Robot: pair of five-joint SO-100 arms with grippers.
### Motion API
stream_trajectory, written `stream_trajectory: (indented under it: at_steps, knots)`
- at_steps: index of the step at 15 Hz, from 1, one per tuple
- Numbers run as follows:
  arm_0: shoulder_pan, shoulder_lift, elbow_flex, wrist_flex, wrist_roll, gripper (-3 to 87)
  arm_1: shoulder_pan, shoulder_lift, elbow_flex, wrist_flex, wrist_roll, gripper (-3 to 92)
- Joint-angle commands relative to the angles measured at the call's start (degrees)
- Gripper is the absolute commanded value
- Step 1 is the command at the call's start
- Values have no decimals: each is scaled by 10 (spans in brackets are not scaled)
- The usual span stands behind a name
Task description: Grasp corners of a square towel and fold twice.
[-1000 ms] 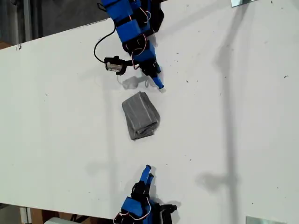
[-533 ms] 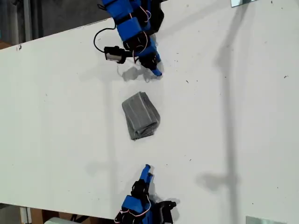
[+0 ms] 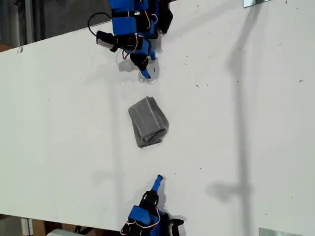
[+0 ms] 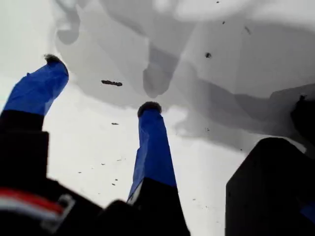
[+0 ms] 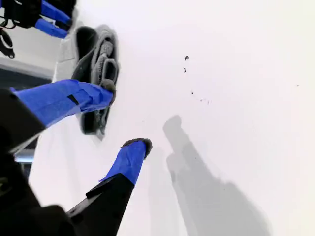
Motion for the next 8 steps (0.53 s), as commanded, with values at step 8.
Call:
stream_trajectory:
  at_steps: [8]
  knots:
    - [-7,3,2,-10,9,172,-27,-22,4,-24,0,226]
